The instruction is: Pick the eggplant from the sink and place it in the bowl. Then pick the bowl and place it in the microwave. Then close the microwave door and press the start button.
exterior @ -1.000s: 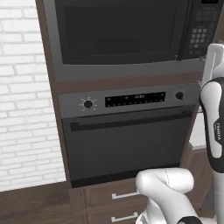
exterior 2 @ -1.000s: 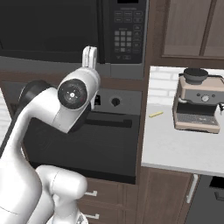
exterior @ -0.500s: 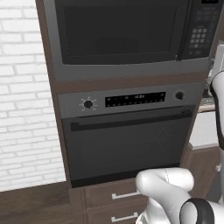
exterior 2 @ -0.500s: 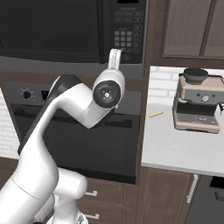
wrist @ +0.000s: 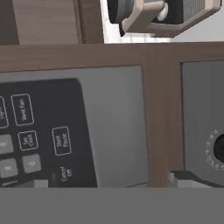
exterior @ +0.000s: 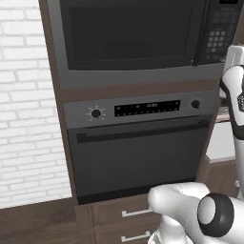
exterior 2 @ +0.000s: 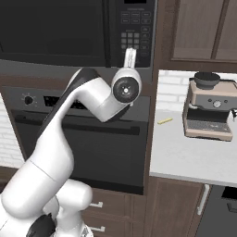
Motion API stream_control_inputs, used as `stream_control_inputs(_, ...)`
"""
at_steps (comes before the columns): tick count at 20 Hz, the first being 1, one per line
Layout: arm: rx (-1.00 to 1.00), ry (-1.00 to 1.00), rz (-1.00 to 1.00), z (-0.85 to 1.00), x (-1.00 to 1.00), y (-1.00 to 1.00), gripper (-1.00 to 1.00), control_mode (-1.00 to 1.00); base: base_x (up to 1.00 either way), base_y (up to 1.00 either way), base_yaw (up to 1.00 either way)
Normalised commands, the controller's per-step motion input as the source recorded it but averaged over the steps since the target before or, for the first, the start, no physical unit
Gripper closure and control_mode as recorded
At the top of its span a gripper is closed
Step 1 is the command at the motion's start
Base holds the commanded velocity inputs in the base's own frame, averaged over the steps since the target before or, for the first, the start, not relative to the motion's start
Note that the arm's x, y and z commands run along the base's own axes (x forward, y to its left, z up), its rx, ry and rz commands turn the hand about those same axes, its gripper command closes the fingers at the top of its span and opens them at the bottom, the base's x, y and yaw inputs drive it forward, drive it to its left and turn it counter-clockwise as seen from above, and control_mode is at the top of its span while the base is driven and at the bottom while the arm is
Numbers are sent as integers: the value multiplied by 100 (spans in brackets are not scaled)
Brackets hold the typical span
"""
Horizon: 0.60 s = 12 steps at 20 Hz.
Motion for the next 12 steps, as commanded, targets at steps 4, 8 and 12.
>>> stream_control_inputs(4,0,0,0,-7,46,-6,-100,-100,0,0,0)
stream_control_inputs(8,0,0,0,-6,39,-21,-100,-100,0,0,0)
stream_control_inputs(12,1,0,0,-4,36,-23,-100,-100,0,0,0)
